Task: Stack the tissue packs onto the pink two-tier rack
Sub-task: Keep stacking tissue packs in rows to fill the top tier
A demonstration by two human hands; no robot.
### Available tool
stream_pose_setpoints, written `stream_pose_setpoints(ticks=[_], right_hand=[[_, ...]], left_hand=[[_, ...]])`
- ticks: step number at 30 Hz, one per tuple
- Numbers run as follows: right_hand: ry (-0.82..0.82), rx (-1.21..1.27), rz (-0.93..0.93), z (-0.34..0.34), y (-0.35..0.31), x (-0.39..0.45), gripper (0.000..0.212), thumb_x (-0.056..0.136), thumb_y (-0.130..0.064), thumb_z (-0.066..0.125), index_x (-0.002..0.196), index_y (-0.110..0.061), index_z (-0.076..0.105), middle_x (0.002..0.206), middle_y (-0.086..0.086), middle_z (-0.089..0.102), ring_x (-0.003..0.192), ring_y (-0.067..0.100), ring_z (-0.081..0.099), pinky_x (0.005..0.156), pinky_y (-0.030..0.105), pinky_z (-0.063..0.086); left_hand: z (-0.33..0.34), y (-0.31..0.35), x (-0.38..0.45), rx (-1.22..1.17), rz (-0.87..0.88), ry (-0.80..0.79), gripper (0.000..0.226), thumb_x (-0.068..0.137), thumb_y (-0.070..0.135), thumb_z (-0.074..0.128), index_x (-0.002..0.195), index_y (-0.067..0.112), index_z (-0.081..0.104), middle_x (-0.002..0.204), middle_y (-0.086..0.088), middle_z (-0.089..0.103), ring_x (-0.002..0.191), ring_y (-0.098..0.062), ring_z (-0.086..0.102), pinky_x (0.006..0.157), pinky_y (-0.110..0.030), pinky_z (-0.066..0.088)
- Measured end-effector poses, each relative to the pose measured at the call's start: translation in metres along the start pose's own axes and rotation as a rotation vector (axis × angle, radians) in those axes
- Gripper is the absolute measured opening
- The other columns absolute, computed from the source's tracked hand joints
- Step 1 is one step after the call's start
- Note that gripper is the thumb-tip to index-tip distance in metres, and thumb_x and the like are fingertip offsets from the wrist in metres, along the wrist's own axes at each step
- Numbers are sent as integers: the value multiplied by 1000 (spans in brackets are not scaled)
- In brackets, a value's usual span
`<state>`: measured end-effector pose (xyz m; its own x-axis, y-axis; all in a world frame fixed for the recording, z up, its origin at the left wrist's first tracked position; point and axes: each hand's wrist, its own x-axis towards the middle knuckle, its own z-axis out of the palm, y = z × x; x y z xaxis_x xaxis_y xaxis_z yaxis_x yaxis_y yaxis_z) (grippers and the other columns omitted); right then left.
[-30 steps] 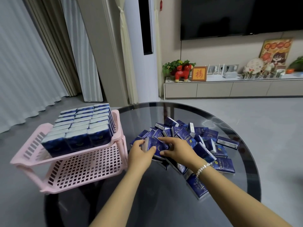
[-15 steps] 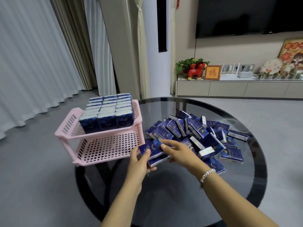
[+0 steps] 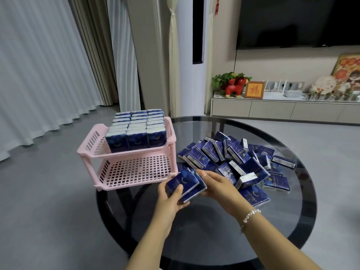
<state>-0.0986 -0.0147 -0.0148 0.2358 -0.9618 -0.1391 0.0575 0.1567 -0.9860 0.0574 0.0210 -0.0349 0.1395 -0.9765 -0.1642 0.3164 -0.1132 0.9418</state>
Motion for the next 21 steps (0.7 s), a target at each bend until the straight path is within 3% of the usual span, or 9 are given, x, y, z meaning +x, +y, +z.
stream_pose_setpoints(ticks=[2, 5, 9, 12, 15, 19, 21], right_hand=[[5, -43, -17, -3, 1, -2, 29, 92, -30, 55, 119, -21, 62, 113, 1, 67, 91, 11, 66, 79, 29, 55], [26, 41, -7, -9, 5, -2, 28, 93, -18, 54, 120, -20, 61, 111, 8, 67, 94, 21, 68, 81, 36, 57], [93, 52, -1, -16, 12, -2, 28, 93, -20, 54, 120, -17, 62, 106, 10, 71, 91, 25, 68, 85, 44, 53], [27, 117, 35, -16, 14, -5, 28, 96, -27, 47, 117, -16, 62, 109, 11, 70, 84, 16, 69, 77, 32, 55], [-30, -2, 2, -18, 17, -7, 33, 89, -34, 58, 118, -21, 61, 112, 2, 70, 102, 17, 67, 88, 31, 53], [-41, -166, -16, -24, 23, -7, 47, 81, -12, 70, 124, -20, 53, 112, 0, 68, 99, 10, 66, 80, 20, 52], [-49, -279, -31, -26, 26, -11, 50, 82, -9, 69, 124, -29, 50, 110, -13, 62, 96, -2, 60, 76, 12, 50]], left_hand=[[3, -3, 0, 0, 2, -3, 39, 94, 10, 54, 130, 17, 41, 127, -7, 57, 103, -22, 65, 73, -37, 58], [4, -3, -1, -47, -8, -8, 38, 93, 8, 56, 127, 12, 42, 121, -6, 58, 101, -23, 65, 76, -40, 59], [5, -5, -1, 8, 2, -60, 33, 93, 6, 56, 121, 18, 44, 117, -3, 61, 98, -18, 67, 72, -32, 59], [4, -10, 0, 95, 5, -95, 33, 91, 9, 59, 118, 23, 48, 117, -7, 65, 100, -22, 67, 74, -32, 57], [4, -15, 2, 242, 25, -108, 38, 88, 15, 65, 116, 34, 49, 119, -3, 62, 105, -17, 64, 86, -34, 55], [5, -16, 3, 557, 164, -129, 59, 86, 11, 67, 130, 40, 42, 124, 8, 50, 109, -6, 55, 84, -11, 45], [4, -17, 3, 738, 215, -169, 62, 88, 12, 64, 138, 38, 38, 128, 13, 39, 115, -3, 47, 90, -11, 39]])
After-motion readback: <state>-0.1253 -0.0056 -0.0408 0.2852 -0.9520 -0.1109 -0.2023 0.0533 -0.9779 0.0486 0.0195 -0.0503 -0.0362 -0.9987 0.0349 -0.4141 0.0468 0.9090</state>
